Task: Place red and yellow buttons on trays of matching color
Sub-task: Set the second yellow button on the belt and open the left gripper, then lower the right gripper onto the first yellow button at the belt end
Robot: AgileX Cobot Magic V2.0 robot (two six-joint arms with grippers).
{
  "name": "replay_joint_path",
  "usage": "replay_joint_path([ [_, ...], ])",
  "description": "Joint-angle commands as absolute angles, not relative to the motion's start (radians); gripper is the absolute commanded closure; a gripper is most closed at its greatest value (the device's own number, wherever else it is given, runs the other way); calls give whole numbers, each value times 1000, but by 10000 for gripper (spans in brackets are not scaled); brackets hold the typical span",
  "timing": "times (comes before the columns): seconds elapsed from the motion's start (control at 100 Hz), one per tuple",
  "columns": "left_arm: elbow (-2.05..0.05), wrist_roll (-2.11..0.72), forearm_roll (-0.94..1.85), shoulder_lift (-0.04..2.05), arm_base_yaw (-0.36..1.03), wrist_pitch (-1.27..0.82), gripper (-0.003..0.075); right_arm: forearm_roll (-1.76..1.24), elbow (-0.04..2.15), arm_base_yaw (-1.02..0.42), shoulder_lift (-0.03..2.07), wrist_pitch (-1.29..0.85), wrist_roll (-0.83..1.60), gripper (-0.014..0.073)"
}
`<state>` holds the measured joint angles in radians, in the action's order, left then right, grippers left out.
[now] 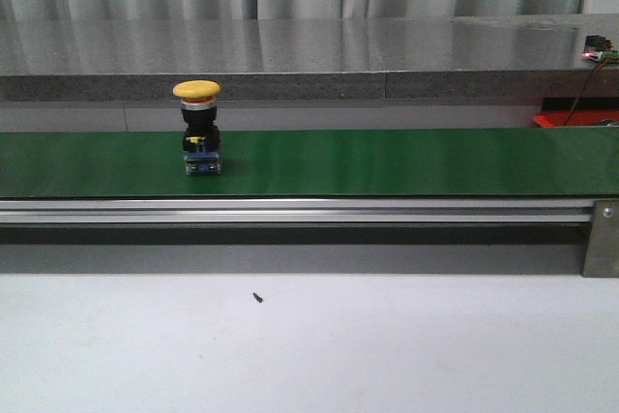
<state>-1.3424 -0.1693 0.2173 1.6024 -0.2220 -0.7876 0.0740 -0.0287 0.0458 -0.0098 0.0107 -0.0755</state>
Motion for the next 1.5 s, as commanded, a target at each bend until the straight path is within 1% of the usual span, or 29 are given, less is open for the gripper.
replay_joint_path([
  [0.0, -1362, -177, 217, 1515, -171, -796, 443, 72, -11, 46, -29, 94, -72, 662],
  [0.01, -1361, -177, 217, 1507, -167, -796, 473, 72, -11, 46, -29, 94, -72, 662],
  [0.03, -1355, -177, 215, 1495, -156, -796, 504, 72, -11, 46, -29, 94, -72, 662],
  [0.08, -1341, -177, 215, 1464, -131, -796, 629, 72, -11, 46, -29, 94, -72, 662],
  [0.1, -1335, -177, 215, 1451, -120, -796, 661, 72, -11, 46, -29, 94, -72, 662],
  [0.13, -1325, -177, 215, 1433, -103, -796, 734, 72, -11, 46, -29, 94, -72, 662],
  [0.14, -1323, -177, 215, 1429, -99, -796, 743, 72, -11, 46, -29, 94, -72, 662],
  [0.34, -1229, -190, 215, 1310, -1, -796, 740, 72, -11, 46, -29, 94, -72, 662],
  [0.51, -1106, -190, 215, 1210, 45, -796, 740, 72, -11, 46, -29, 94, -72, 662],
  [1.18, -701, -150, 215, 725, 45, -794, 740, 72, -11, 46, -29, 109, -72, 662],
  [1.49, -601, -141, 211, 585, 45, -786, 740, 72, -10, 46, -29, 108, -72, 662],
])
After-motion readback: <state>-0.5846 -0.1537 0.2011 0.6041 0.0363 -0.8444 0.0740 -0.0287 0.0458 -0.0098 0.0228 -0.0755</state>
